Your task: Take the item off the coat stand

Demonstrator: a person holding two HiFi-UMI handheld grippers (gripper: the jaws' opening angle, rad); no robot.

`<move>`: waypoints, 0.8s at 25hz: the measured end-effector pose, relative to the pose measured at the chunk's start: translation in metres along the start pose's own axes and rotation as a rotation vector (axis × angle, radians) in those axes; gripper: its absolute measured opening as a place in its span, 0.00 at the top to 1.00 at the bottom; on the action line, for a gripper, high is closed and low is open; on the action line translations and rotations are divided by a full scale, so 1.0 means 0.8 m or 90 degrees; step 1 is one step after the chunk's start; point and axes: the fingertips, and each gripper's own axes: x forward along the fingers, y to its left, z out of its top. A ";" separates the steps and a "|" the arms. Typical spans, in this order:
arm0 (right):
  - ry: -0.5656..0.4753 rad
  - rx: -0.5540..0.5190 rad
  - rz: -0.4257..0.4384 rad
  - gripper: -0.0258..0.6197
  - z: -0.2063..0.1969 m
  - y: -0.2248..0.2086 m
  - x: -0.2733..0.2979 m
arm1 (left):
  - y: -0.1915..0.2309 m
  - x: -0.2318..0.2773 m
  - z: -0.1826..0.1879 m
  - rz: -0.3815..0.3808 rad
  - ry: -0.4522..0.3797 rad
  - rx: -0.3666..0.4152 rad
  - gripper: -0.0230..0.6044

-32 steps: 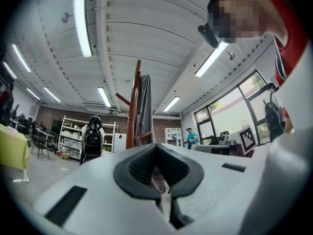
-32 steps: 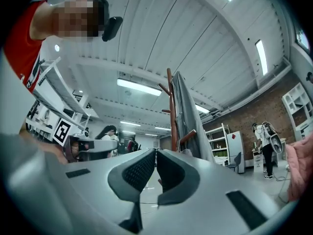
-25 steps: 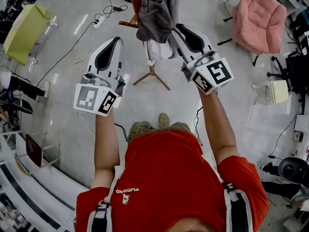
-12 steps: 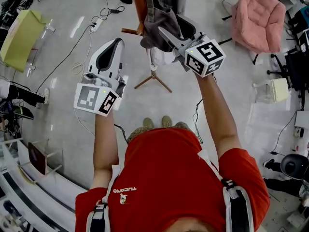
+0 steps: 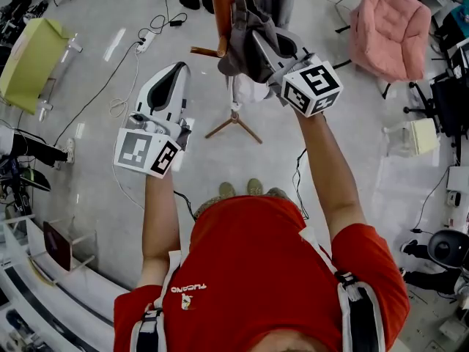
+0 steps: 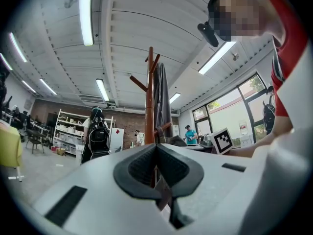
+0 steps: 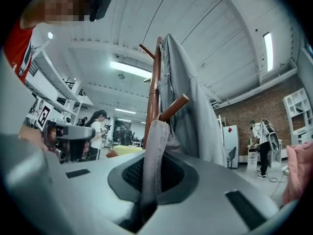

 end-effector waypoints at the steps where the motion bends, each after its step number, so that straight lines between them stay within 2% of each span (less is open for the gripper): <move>1: -0.008 0.002 -0.011 0.91 0.005 -0.003 -0.005 | -0.002 -0.001 0.000 -0.003 0.000 0.000 0.95; 12: -0.055 -0.027 -0.071 0.91 0.059 -0.019 -0.062 | -0.019 0.008 0.008 -0.042 -0.011 -0.005 0.95; 20: -0.076 -0.045 -0.076 0.91 0.085 -0.008 -0.100 | -0.043 0.016 0.008 -0.072 -0.021 -0.014 0.95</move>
